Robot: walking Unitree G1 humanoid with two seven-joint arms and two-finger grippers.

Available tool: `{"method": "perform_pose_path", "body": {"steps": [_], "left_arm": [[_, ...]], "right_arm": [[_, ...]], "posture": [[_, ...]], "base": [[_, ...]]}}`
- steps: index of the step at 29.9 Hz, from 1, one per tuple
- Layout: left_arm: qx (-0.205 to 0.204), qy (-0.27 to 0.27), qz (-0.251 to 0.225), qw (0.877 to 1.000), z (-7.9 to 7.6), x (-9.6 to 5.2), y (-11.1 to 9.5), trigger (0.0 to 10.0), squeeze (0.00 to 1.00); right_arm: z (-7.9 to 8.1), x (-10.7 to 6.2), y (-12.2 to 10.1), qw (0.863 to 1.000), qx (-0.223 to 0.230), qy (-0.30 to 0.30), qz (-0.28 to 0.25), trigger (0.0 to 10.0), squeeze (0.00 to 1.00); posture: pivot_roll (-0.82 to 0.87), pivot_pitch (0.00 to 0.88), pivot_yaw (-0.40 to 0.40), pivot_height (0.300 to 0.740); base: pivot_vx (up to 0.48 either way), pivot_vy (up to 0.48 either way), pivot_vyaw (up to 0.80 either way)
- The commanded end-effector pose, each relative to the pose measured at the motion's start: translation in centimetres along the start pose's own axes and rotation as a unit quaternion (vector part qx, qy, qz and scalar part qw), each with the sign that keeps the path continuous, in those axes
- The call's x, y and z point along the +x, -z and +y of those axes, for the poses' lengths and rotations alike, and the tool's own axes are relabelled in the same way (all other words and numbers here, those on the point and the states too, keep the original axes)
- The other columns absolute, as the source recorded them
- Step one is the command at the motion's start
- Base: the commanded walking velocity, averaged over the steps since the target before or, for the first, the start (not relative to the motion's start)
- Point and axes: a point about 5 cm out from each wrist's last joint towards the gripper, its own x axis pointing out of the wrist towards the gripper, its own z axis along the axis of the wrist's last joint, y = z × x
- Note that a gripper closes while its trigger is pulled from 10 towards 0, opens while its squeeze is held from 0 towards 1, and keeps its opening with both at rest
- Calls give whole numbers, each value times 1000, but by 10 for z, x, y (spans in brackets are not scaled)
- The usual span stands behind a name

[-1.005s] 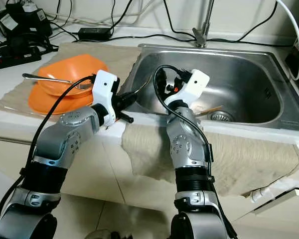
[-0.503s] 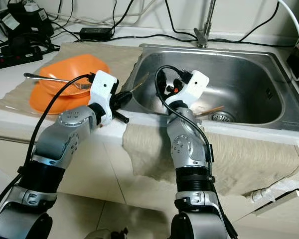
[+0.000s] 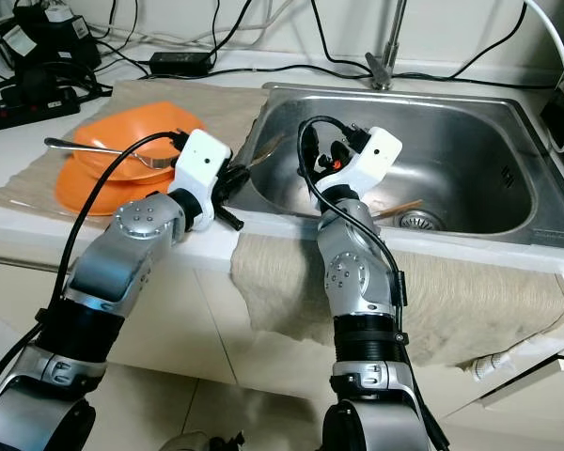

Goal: Kitchen organization

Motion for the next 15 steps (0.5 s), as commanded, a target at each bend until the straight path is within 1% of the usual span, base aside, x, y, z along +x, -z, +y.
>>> {"method": "perform_pose_path", "body": {"steps": [1, 3, 4, 5, 6, 7, 8, 9, 12, 13, 15], "left_arm": [[39, -9, -20, 999, 2, 0, -11, 0, 0], [54, -15, -20, 998, 3, 0, -11, 0, 0], [74, -23, -17, 997, 5, 0, -10, 0, 0], [74, -23, -17, 997, 5, 0, -10, 0, 0], [87, -28, -17, 996, 6, 0, -9, 0, 0], [112, -36, -18, 993, 7, 0, -10, 0, 0], [112, -36, -18, 993, 7, 0, -10, 0, 0], [122, -39, -19, 992, 7, 1, -10, 0, 0], [142, -47, -20, 988, 7, 1, -8, 0, 0], [144, -48, -20, 988, 7, 2, -8, 0, 0], [147, -50, -20, 988, 7, 3, -7, 0, 0]], "right_arm": [[11, 0, 5, 999, 41, -7, 7, 10000, 0], [12, 0, 5, 998, 53, -9, 10, 10000, 0], [13, 0, 6, 998, 65, -12, 14, 10000, 0], [13, 0, 6, 998, 65, -12, 14, 10000, 0], [13, -1, 6, 997, 70, -12, 17, 10000, 0], [12, -1, 8, 997, 78, -11, 23, 10000, 0], [12, -1, 8, 997, 78, -11, 23, 10000, 0], [11, -1, 10, 996, 82, -10, 27, 10000, 0], [9, -2, 15, 993, 108, -3, 44, 10000, 0], [8, -2, 16, 992, 114, 0, 48, 10000, 0], [8, -2, 18, 988, 141, -2, 57, 10000, 0]], "posture": [[76, 6, 76, 740], [76, 6, 77, 740], [76, 6, 76, 740], [76, 6, 76, 740], [75, 6, 77, 740], [75, 8, 78, 740], [75, 8, 78, 740], [75, 8, 77, 740], [73, 8, 75, 740], [72, 8, 74, 740], [72, 7, 73, 740]], "base": [[0, 0, 0], [0, 0, 0], [0, 0, 0], [0, 0, 0], [0, 0, 0], [0, 0, 0], [0, 0, 0], [0, 0, 0], [0, 0, 0], [0, 0, 0], [0, 0, 0]]}}
